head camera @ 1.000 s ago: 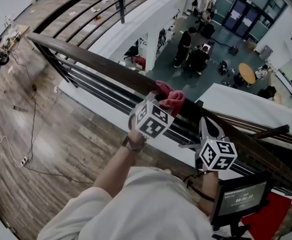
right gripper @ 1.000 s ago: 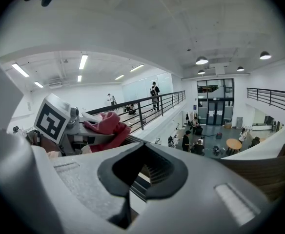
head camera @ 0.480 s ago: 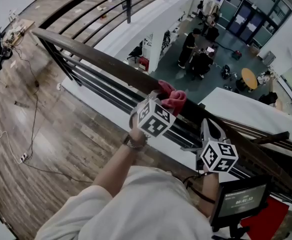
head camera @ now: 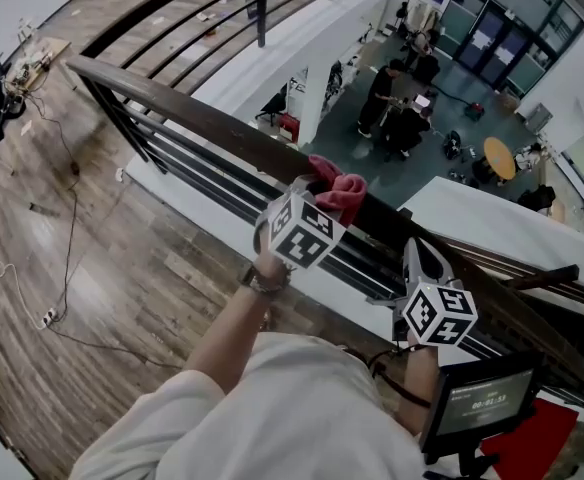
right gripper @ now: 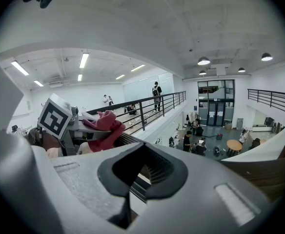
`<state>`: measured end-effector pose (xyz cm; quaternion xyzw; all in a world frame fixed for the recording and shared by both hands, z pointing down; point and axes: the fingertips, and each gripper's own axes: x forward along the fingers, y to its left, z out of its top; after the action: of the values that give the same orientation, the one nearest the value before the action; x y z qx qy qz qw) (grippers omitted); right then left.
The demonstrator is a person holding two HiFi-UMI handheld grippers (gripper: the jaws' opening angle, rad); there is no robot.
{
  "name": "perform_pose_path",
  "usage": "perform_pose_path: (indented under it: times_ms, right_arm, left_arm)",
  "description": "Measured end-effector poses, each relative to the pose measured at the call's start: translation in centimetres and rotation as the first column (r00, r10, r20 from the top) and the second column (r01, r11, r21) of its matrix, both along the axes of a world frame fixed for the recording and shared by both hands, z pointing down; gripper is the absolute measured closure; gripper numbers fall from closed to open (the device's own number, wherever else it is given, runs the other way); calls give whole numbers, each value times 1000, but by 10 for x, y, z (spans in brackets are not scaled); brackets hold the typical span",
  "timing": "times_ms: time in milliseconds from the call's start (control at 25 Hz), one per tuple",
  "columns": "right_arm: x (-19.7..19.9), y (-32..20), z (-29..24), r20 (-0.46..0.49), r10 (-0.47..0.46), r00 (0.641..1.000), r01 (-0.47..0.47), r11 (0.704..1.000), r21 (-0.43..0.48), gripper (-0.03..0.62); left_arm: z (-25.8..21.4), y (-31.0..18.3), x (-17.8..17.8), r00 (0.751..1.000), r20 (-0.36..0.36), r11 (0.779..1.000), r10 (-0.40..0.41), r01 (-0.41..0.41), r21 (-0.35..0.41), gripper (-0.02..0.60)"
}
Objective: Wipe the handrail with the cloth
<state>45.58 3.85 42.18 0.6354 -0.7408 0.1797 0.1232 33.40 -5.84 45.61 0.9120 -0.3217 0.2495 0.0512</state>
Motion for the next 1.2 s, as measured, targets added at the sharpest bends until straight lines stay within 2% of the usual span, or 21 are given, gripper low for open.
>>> perform_pose_path:
  times_ms: [360, 840, 1200]
  right_arm:
    - [-25, -3, 2, -3, 15, 1000, -15, 1000, -10, 591]
    - [-48, -4, -2, -20, 59, 998, -60, 998, -14, 591]
    - [-62, -9, -1, -35, 70, 997, -71, 997, -27, 591]
  left_arm:
    - [-3, -39, -58, 997, 0, 997, -79, 79, 7, 445]
    - [-5, -70, -107, 993, -12, 993, -120, 120, 1, 445]
    - [-9, -89, -144, 984, -47, 985, -173, 174, 7, 445]
